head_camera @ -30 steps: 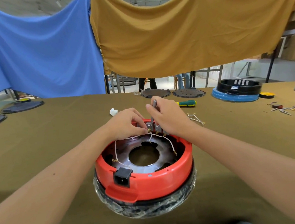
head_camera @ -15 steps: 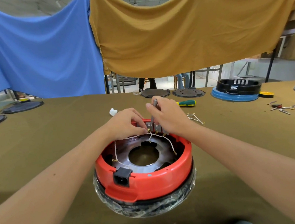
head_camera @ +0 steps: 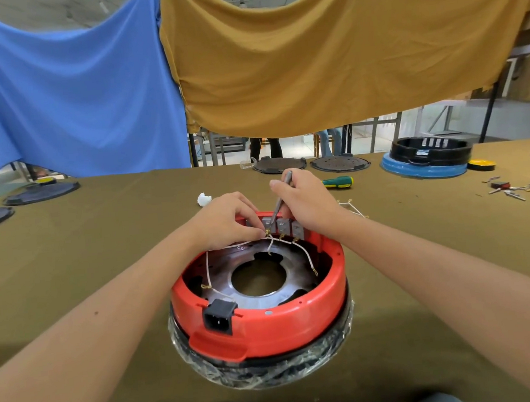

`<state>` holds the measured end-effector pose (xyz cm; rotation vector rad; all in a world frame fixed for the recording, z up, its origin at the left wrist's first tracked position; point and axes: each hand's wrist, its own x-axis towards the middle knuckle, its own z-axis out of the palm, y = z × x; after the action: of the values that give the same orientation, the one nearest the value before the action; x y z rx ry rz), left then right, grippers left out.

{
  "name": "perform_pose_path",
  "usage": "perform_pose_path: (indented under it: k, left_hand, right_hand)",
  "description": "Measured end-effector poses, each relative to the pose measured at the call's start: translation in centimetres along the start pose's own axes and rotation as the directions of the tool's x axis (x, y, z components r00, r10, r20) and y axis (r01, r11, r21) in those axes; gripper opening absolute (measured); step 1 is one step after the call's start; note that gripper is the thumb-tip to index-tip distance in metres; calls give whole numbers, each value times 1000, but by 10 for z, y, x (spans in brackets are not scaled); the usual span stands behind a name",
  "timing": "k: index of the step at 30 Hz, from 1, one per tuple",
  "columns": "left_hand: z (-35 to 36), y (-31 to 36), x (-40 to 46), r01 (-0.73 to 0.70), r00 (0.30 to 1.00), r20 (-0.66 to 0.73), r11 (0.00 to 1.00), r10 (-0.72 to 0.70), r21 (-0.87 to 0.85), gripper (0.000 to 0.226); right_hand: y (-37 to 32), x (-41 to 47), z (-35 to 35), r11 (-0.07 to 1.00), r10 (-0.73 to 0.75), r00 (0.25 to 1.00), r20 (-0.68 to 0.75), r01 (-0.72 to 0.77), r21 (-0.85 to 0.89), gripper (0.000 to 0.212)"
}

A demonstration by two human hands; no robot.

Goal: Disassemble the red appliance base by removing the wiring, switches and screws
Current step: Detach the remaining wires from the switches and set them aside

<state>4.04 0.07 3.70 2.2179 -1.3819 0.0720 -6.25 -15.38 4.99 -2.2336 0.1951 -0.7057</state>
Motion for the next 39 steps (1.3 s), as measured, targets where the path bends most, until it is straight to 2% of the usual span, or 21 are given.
perform_pose_path:
  k: [3,8,13,19,23,28,33,39]
  left_hand:
    - [0,0,0,-17,1000,1,1000,17,-5,5]
    - [0,-1,0,-8,1000,-5,1000,8,-17,5]
    - [0,-2,1,-5,1000,-4,1000,5,-13,6]
    - [0,-2,1,-18,1000,-2,1000,18,-24,14]
    - [1,-3,1,-9,1000,9,1000,9,-20,8]
    - [0,-2,0,-6,1000,13,1000,6,-24,8]
    - [0,-1,0,-2,1000,-4,1000,2,-30,7]
    - [0,-1,0,3,1000,0,999,-3,-42,6]
  right_hand:
    - [2,1,-1,998,38,999,-1,-37,44,25]
    - [-2,-7,1,994,-100,995,-27,98,-56,30]
    - [-4,-9,1,984,-136,991,-8,134,-117,33]
    - [-4,-4,1,993,-82,997,-11,81,-86,28]
    - [0,-1,0,1000,-9,1000,0,9,-12,27]
    - [1,-1,-2,1000,7,1000,5,-7,-1,27]
    - [-1,-8,0,991,-110,994,-13,109,-73,30]
    - [-3,-14,-3,979,-183,983,-1,183,-90,31]
